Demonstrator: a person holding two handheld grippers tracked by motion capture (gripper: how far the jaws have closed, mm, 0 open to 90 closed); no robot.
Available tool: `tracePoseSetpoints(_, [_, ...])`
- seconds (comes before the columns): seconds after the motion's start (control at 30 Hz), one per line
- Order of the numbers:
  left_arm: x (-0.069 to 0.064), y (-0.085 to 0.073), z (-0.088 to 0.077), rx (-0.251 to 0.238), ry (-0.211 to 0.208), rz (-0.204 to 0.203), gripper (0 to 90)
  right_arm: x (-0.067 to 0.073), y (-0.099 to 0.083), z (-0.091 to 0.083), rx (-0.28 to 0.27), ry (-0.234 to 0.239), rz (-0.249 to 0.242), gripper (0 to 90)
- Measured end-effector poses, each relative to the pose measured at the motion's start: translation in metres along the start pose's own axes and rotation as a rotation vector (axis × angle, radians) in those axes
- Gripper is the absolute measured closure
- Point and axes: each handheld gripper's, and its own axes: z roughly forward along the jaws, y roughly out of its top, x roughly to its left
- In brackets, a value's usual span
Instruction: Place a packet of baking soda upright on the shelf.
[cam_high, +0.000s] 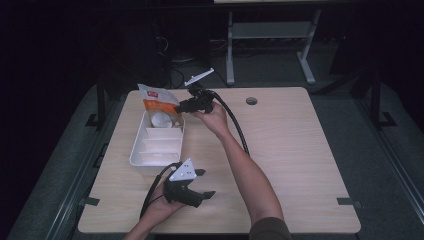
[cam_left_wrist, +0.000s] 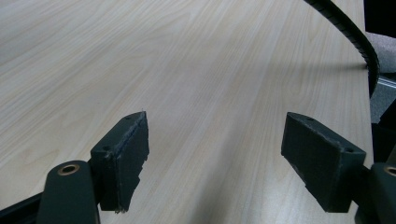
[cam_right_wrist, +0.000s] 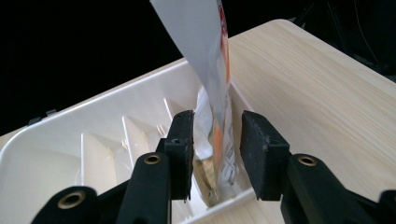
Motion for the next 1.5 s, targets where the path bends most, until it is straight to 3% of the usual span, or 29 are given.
tracePoseSetpoints(0.5, [-0.001,0.0,0.002,0.012,0.004,0.006,22.9,-0.007,-0.019,-0.034,-0.002,0.011,0.037,58.1])
tracePoseSetpoints(0.97, [0.0,0.001,0.002,0.013,0.005,0.01,22.8,-0.007,-0.027,-0.059,-0.009,0.007,0.04,53.4])
tracePoseSetpoints(1.5, [0.004,0.0,0.0,0.006,0.018,-0.014,22.4,-0.007,-0.043,-0.092,-0.028,-0.001,0.063,47.0])
